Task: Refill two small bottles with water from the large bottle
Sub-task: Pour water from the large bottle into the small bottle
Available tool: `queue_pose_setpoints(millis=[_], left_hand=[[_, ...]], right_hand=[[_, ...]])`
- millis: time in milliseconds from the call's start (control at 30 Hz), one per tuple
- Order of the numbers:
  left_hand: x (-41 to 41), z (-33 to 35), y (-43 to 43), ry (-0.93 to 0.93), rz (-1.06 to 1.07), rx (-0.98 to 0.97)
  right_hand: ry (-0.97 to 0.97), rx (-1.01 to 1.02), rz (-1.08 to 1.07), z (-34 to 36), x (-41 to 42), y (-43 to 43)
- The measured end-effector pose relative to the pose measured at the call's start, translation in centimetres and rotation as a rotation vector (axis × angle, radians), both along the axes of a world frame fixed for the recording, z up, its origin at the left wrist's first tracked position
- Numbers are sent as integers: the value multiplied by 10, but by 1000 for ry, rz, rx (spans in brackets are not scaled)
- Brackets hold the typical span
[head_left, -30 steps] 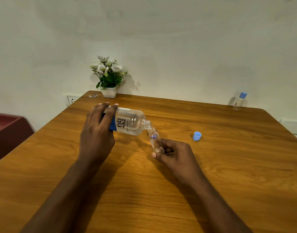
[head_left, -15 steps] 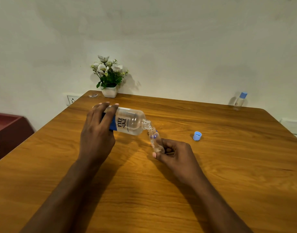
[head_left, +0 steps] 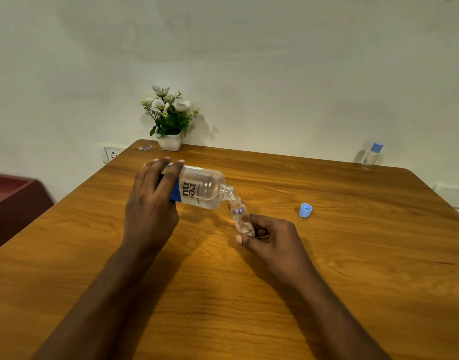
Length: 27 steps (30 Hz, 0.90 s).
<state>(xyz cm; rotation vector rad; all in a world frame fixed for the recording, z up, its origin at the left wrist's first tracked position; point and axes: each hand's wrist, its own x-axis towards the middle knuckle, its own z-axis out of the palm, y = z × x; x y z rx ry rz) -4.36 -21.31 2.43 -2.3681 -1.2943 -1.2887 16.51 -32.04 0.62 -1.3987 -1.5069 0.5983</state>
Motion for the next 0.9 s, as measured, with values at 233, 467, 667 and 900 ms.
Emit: queue_pose_setpoints(millis=[233,467,667,900], left_hand=[[0,-1,0,2,4,1],[0,-1,1,4,3,5],[0,0,1,4,5,3],[0,-1,1,6,5,1]], right_hand=[[-1,-14,-8,-3,2,1],[12,-25,-7,-4,2,1],[8,-26,-1,-5,3,2],[-4,-22,3,-5,4,2]])
